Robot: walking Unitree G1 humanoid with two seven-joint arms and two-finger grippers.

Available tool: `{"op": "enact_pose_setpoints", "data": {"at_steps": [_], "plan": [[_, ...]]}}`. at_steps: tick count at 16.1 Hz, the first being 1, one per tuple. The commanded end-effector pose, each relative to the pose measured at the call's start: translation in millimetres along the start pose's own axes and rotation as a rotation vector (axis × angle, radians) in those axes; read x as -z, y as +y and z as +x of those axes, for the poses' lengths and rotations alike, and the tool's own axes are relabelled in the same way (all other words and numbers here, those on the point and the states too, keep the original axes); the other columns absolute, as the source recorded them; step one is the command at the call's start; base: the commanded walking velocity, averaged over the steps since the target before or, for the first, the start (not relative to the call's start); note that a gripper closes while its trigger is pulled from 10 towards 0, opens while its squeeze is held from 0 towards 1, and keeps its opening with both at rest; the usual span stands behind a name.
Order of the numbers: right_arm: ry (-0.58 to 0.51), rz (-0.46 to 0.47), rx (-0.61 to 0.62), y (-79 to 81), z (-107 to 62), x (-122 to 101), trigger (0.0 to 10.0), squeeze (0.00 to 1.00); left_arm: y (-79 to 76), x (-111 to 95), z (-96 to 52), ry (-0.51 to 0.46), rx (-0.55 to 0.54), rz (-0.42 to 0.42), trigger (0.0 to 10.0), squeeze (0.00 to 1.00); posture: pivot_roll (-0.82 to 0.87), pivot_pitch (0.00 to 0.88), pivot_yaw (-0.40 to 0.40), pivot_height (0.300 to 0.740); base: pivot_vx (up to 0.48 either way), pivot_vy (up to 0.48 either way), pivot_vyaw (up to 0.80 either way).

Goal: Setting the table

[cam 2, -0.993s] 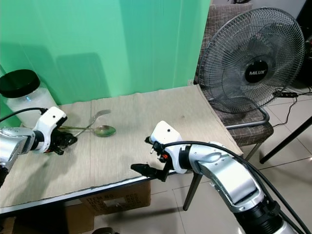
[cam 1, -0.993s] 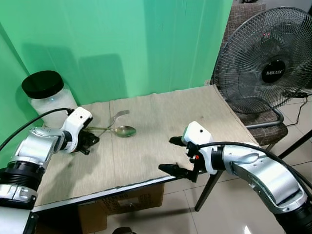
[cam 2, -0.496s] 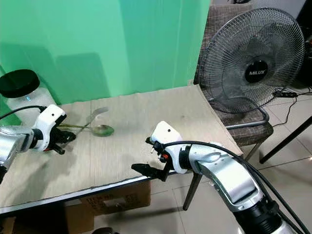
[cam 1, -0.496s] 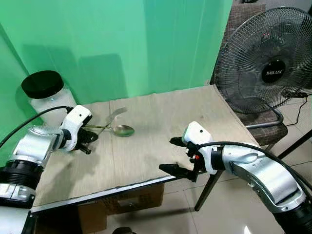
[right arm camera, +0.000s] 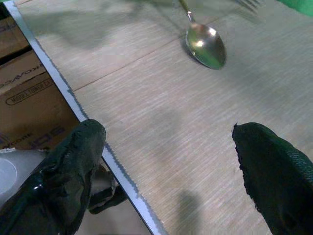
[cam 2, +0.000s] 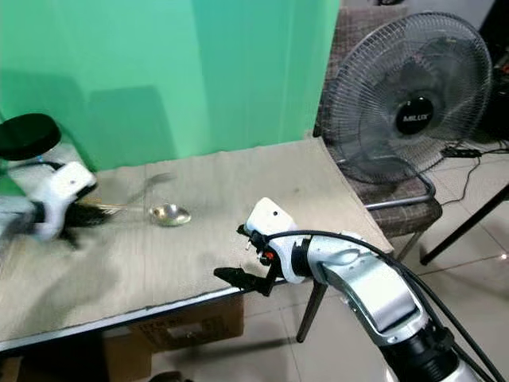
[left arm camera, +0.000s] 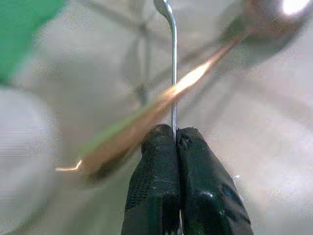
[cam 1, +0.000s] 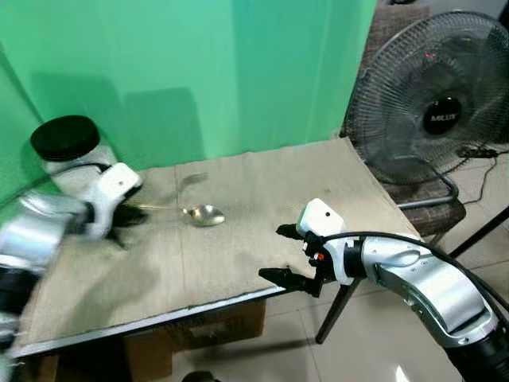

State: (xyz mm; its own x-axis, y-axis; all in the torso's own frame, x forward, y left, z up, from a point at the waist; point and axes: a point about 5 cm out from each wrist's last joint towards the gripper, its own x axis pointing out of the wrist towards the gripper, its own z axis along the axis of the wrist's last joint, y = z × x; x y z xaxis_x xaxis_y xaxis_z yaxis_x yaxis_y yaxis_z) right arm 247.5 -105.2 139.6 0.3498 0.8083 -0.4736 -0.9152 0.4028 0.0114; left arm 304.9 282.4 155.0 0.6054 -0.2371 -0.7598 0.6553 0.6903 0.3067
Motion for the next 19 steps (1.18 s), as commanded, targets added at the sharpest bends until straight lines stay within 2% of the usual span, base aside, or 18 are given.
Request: {"op": "enact_pose_setpoints", "data": {"at_steps": [1, 2, 4, 6, 8, 10, 12, 13, 15, 19], "plan": [[-0.007, -0.021, -0.006, 1.3, -0.3, -1.9, 10.0, 0.0, 1.8, 3.7, -2.6, 0.071, -0.041, 0.116, 0.0, 0.0, 0.07, 0.0, 0.018, 0.74, 0.0, 0.0, 0.0], [-0.006, -0.02, -0.009, 2.0, 0.4, -1.6, 10.0, 0.0, 3.1, 10.3, -5.4, 0.138, -0.065, 0.172, 0.0, 0.0, 0.08, 0.0, 0.017, 0.74, 0.0, 0.0, 0.0], [-0.007, -0.02, -0.012, 2.4, 1.3, -1.8, 10.0, 0.0, -1.1, 11.0, -4.8, 0.136, -0.049, 0.152, 0.0, 0.0, 0.08, 0.0, 0.015, 0.74, 0.0, 0.0, 0.0], [-0.006, -0.021, -0.015, 2.7, 1.5, -1.5, 10.0, 0.0, -2.9, 12.0, -6.1, 0.16, -0.056, 0.212, 0.0, 0.0, 0.08, 0.0, 0.012, 0.74, 0.0, 0.0, 0.0], [-0.004, -0.022, -0.013, 2.1, 1.3, -1.4, 10.0, 0.0, 8.5, 3.9, -14.5, 0.171, -0.174, 0.312, 0.0, 0.0, 0.08, 0.0, 0.014, 0.74, 0.0, 0.0, 0.0], [-0.004, -0.022, -0.013, 2.4, 1.1, -1.7, 10.0, 0.0, 16.7, -6.1, -23.4, 0.167, -0.272, 0.364, 0.0, 0.0, 0.08, 0.0, 0.017, 0.74, 0.0, 0.0, 0.0], [-0.006, -0.019, -0.011, 2.8, 1.2, -1.7, 10.0, 0.0, 14.1, -25.7, -31.2, 0.099, -0.316, 0.397, 0.0, 0.0, 0.08, 0.0, 0.018, 0.74, 0.0, 0.0, 0.0], [-0.006, -0.019, -0.011, 2.7, 1.1, -1.8, 10.0, 0.0, 13.8, -27.6, -32.0, 0.092, -0.32, 0.401, 0.0, 0.0, 0.08, 0.0, 0.018, 0.74, 0.0, 0.0, 0.0], [-0.009, -0.02, -0.01, 2.8, 1.8, -2.0, 10.0, 0.0, 8.4, -49.4, -41.8, 0.004, -0.307, 0.405, 0.0, 0.0, 0.09, 0.0, 0.019, 0.74, 0.0, 0.0, 0.0], [-0.015, -0.023, -0.014, 3.4, 4.2, -3.2, 10.0, 0.0, 13.5, -60.8, -61.1, -0.002, -0.336, 0.442, 0.0, 0.0, 0.1, 0.0, 0.018, 0.74, 0.0, 0.0, 0.0]]}}
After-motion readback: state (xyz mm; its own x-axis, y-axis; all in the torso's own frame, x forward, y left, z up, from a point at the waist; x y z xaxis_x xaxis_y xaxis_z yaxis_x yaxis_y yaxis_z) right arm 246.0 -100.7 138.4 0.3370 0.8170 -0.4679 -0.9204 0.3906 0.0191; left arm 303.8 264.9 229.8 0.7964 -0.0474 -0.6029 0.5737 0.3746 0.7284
